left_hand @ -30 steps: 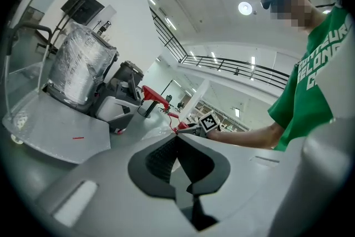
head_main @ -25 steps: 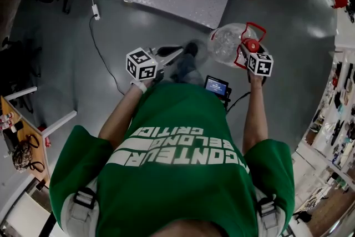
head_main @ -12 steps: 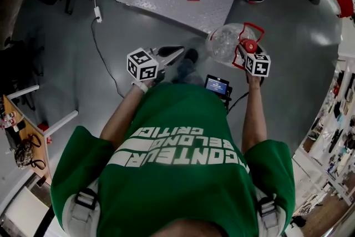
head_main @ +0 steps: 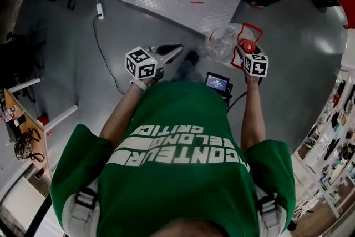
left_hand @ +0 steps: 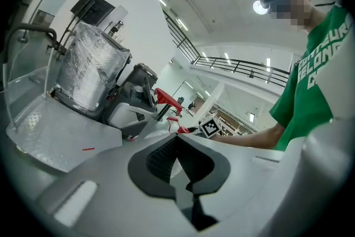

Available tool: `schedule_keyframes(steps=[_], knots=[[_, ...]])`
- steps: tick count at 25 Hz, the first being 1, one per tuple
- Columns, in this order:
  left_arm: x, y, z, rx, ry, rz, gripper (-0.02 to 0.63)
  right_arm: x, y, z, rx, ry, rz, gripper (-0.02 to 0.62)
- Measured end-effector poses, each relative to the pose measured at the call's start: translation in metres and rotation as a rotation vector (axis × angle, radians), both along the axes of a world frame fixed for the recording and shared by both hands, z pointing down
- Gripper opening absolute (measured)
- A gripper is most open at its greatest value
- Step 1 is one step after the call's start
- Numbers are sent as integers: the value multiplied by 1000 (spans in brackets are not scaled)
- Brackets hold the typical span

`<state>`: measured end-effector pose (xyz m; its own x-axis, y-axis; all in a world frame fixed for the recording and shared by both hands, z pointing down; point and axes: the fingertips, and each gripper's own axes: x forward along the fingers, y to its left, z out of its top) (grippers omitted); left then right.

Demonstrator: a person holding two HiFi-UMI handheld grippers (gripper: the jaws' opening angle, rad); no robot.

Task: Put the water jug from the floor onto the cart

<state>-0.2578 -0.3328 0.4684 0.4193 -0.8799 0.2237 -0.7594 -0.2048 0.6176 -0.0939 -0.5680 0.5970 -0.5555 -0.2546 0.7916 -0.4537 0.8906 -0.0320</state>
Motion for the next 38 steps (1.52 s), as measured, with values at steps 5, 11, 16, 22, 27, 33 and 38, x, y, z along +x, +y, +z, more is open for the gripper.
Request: schedule_keyframes(steps=[5, 11, 16, 22, 27, 33, 38], knots=[[-12, -21, 3, -10, 6, -27, 9, -15, -19, 7, -15, 11, -28, 304], [-19, -45, 4, -9, 5, -56, 9, -31, -42, 10, -22, 11, -64, 304], [-25, -59, 4, -3, -8, -91, 9, -45, -60, 13, -17, 14, -109, 304], [-31, -65, 5, 0, -22, -144, 9, -69, -78, 12, -4, 5, -163, 304], [-31, -66, 6, -2, -20, -177, 9, -89, -87, 9, 4, 1, -214, 304], [-33, -65, 5, 3, -13, -195, 9, -112, -87, 6, 11, -4, -267, 304], [-37, -68, 7, -3, -11, -194, 9, -126, -89, 5, 9, -9, -293, 304]])
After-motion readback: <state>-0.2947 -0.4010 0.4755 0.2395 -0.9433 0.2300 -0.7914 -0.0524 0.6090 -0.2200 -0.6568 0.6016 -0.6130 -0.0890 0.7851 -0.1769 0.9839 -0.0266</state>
